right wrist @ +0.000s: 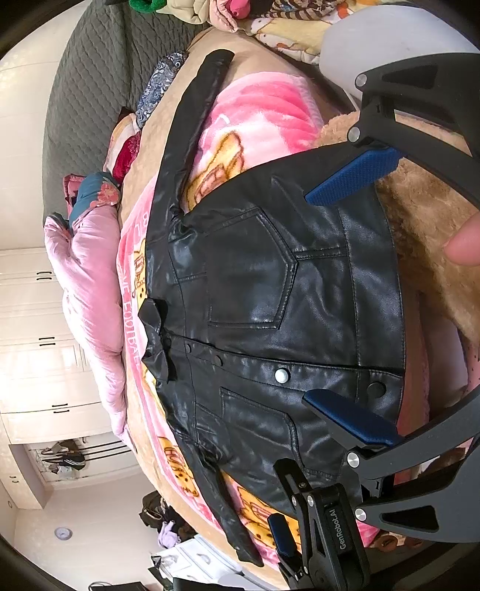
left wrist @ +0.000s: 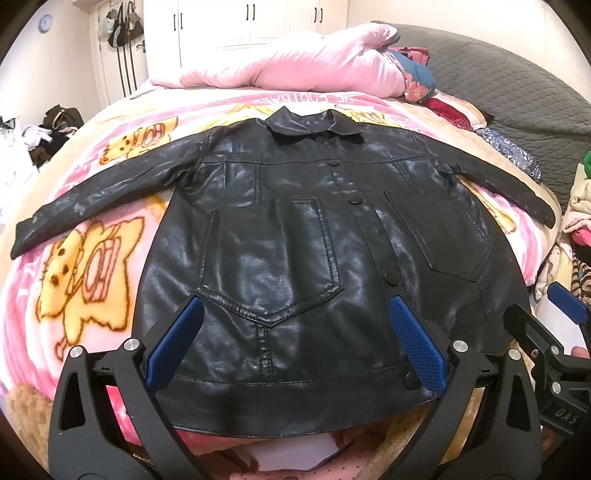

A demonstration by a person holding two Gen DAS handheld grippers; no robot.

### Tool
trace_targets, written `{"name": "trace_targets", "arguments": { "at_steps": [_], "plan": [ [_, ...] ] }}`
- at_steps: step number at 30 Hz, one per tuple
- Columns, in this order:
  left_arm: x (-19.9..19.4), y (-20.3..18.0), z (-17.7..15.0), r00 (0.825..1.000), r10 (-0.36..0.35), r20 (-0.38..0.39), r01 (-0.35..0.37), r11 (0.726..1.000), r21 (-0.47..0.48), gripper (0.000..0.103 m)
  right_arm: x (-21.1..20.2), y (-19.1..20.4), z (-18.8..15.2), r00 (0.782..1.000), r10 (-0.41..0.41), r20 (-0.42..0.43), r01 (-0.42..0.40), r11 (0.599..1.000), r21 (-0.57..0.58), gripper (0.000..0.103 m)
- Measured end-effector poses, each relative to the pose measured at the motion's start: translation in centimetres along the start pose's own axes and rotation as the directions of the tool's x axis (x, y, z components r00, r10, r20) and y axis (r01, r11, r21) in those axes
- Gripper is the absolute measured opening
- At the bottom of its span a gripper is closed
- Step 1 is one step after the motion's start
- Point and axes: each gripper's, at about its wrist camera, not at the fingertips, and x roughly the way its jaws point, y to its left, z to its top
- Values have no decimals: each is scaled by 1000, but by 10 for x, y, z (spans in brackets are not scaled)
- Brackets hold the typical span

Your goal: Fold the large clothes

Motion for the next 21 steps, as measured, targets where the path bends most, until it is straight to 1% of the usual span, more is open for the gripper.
{"name": "trace_targets", "arguments": {
  "at_steps": [17, 21],
  "plan": [
    [5, -9, 1, 1000, 5, -2, -4, 1000, 28, 94, 3, -2, 1, 1000, 1, 6, -1, 1000, 1, 99],
    [5, -14, 4, 1000, -12, 5, 12, 999, 43, 94, 3, -8, 8, 1000, 6, 11, -6, 1000, 7, 99]
  ]
}}
